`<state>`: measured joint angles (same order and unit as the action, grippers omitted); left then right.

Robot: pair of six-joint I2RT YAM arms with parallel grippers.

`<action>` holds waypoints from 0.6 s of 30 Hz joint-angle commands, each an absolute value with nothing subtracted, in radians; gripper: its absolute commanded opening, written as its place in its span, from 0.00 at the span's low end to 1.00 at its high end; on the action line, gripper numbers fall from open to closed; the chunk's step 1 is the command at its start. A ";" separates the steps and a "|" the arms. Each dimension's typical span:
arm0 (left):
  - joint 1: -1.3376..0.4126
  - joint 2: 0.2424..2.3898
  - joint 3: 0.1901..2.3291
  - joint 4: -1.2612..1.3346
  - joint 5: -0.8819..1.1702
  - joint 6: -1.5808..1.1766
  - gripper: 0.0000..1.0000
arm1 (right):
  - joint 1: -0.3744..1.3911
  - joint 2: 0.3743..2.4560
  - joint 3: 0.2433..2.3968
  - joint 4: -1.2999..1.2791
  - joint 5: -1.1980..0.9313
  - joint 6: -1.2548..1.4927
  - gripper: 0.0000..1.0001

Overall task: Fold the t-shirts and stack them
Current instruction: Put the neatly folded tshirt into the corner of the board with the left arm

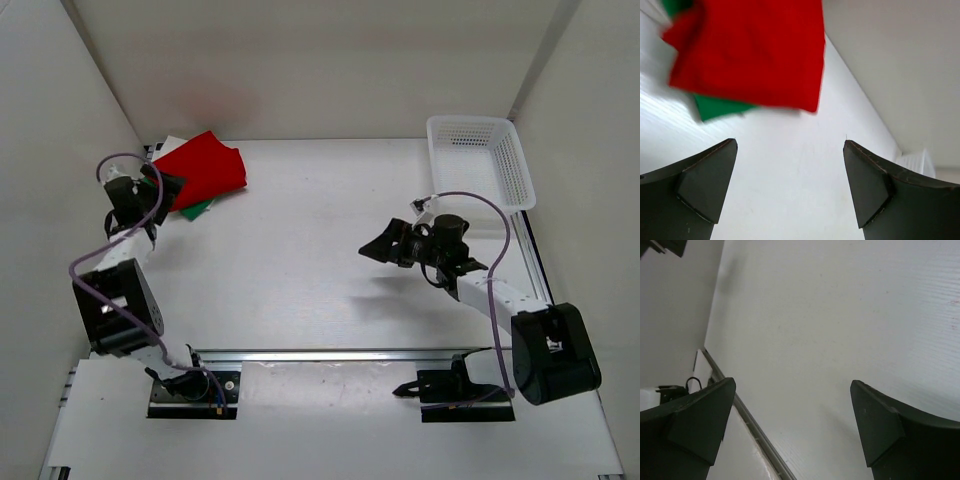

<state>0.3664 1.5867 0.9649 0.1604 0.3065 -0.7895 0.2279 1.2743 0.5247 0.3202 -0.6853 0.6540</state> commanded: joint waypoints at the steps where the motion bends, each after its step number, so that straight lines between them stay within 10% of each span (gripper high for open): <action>1: 0.279 1.448 0.868 0.134 0.242 -0.723 0.99 | 0.288 1.232 0.508 0.259 -0.554 0.574 0.99; 18: -0.300 1.144 0.566 0.000 0.290 -0.542 0.99 | 0.417 1.098 0.312 0.250 -0.477 0.506 0.99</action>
